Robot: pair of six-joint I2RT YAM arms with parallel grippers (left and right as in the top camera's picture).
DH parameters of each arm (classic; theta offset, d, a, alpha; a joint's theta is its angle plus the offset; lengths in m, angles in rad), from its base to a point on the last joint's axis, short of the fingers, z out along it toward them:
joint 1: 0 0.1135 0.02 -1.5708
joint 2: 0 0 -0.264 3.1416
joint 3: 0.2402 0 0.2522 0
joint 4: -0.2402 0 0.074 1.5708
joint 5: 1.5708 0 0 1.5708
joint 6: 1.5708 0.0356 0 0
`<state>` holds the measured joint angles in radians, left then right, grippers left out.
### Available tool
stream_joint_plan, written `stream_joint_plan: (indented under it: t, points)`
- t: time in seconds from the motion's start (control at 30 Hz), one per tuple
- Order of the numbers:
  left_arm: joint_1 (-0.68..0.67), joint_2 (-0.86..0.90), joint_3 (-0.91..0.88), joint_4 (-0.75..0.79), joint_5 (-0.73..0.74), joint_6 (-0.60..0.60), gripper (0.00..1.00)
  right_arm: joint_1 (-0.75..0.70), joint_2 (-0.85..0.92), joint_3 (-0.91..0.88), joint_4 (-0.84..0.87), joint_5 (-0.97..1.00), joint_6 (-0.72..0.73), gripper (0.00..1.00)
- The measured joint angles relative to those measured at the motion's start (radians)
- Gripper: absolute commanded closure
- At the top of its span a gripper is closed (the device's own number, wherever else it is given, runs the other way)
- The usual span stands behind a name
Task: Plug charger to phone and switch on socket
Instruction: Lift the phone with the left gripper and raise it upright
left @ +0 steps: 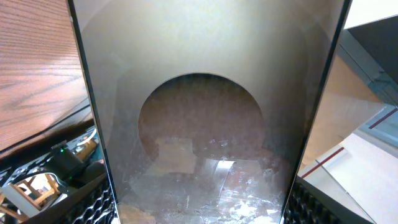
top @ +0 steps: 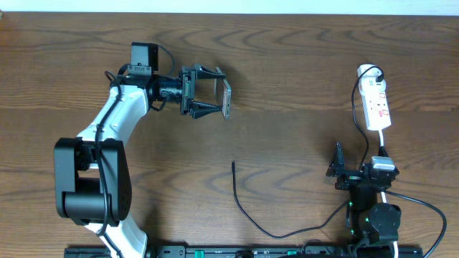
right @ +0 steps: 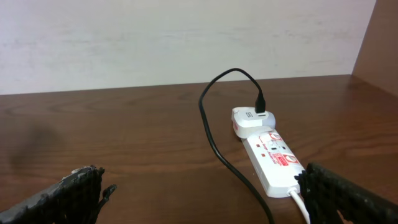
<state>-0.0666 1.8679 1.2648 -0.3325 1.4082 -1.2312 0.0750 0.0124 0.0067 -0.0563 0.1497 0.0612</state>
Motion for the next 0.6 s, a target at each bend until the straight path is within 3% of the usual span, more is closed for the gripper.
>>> stream_joint_plan:
  t: [0.6]
  points:
    - [0.0,0.0,0.0,0.027,0.0,0.0,0.93,0.0,0.0,0.0,0.0,0.0,0.0,0.01]
